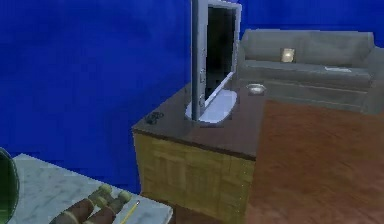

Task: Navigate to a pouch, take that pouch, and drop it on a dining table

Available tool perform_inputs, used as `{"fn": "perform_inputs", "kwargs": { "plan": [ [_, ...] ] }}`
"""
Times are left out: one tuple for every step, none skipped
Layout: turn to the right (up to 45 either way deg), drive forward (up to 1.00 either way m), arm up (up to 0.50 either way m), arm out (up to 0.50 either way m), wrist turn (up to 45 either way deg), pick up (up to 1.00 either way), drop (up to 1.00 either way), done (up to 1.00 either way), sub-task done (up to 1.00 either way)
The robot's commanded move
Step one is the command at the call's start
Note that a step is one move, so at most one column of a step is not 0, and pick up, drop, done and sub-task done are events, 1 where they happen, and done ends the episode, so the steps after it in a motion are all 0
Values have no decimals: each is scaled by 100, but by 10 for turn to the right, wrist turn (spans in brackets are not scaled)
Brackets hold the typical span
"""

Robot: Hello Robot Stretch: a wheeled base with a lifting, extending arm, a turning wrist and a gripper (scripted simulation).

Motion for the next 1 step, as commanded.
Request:
{"fn": "perform_inputs", "kwargs": {
  "plan": [
    [-450, 0, 0, 0, 0, 0, 0, 0, 0]
  ]
}}
